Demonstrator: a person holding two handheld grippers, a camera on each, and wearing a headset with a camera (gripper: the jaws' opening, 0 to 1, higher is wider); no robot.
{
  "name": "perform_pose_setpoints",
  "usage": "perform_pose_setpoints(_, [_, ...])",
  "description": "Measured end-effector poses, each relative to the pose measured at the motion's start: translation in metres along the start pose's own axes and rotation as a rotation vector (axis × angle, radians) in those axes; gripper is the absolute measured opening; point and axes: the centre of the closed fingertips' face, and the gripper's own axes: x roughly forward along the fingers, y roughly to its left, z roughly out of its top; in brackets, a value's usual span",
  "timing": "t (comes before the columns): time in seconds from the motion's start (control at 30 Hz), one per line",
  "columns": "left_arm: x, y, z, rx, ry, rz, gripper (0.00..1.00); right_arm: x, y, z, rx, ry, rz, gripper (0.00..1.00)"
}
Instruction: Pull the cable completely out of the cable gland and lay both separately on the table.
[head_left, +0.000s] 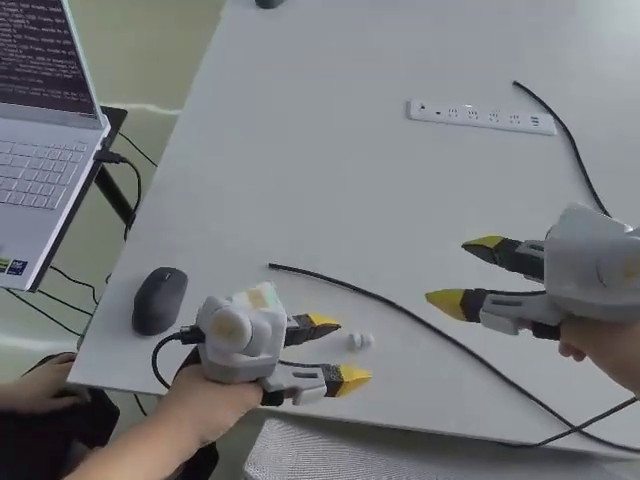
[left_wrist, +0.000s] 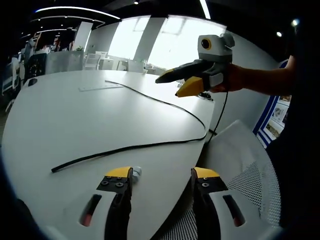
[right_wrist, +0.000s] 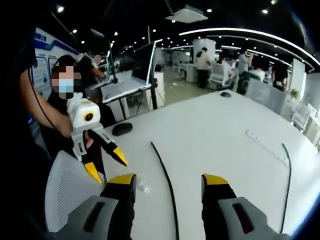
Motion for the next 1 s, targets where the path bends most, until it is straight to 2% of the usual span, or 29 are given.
perform_pose_setpoints(0.07, [-0.003,-0.004,0.001,0.01,0.002,0.006,0.51,-0.01,0.001,-0.006,0.049,-0.028,-0.015,0.55])
perform_pose_setpoints(0.17, [-0.007,-0.007,0.004,0.011,-0.004,0.014,0.54,-0.023,0.003,-0.016,0.087,-0.05,-0.027,0.58])
perform_pose_setpoints(0.33, [-0.015,-0.012,0.014,0.016,-0.02,0.032,0.56,-0.04,0.008,-0.036,0.113,-0.053,-0.036,0.63])
perform_pose_setpoints(0.43, [-0.018,-0.014,0.02,0.023,-0.033,0.046,0.59,-0.052,0.015,-0.042,0.144,-0.062,-0.036,0.65])
perform_pose_setpoints(0.63, [-0.021,-0.016,0.029,0.04,-0.047,0.072,0.63,-0.066,0.02,-0.055,0.169,-0.072,-0.049,0.69])
perform_pose_setpoints(0.9, [-0.024,-0.009,0.024,0.078,-0.025,0.105,0.69,-0.072,0.017,-0.079,0.17,-0.091,-0.018,0.8])
perform_pose_setpoints(1.0, [-0.025,-0.006,0.017,0.102,0.014,0.12,0.7,-0.071,0.016,-0.087,0.176,-0.086,0.002,0.84])
